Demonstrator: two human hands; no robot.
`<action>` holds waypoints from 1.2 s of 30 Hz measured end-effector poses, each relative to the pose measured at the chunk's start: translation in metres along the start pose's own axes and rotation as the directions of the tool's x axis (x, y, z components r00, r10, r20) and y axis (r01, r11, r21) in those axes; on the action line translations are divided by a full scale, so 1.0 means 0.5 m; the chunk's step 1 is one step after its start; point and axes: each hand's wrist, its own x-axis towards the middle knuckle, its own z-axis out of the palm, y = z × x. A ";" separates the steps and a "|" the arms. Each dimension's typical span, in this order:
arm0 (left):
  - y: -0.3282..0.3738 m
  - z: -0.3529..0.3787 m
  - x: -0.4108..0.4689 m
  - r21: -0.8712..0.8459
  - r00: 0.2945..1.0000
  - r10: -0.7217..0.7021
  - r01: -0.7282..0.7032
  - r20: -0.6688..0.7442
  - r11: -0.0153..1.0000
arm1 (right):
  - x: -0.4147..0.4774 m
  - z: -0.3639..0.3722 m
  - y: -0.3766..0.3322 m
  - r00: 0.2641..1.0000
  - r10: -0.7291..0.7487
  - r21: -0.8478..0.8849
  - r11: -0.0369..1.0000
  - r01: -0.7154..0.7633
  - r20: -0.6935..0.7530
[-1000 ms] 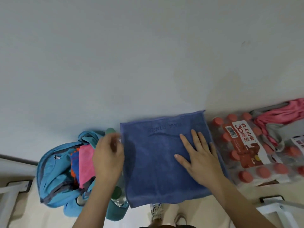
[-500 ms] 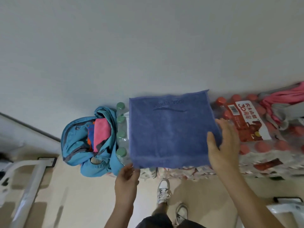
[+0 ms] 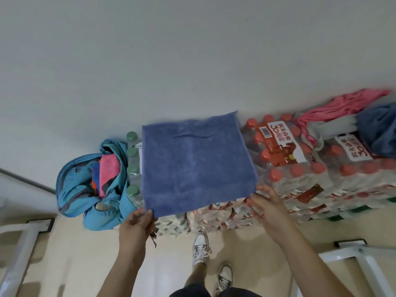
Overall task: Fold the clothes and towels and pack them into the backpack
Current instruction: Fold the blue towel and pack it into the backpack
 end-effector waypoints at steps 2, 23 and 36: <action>0.009 -0.002 -0.008 -0.021 1.000 0.026 -0.026 0.007 0.999 | 0.007 -0.009 0.003 1.000 0.010 -0.031 0.999 -0.009 0.026; 0.084 -0.046 -0.052 0.554 0.858 0.414 -0.512 0.303 0.657 | -0.050 -0.068 -0.062 0.954 -0.267 -0.246 0.924 0.294 0.137; 0.196 -0.042 -0.092 0.400 0.896 0.291 -0.415 0.334 0.817 | -0.087 -0.081 -0.170 0.901 -0.347 -0.431 0.794 0.430 0.259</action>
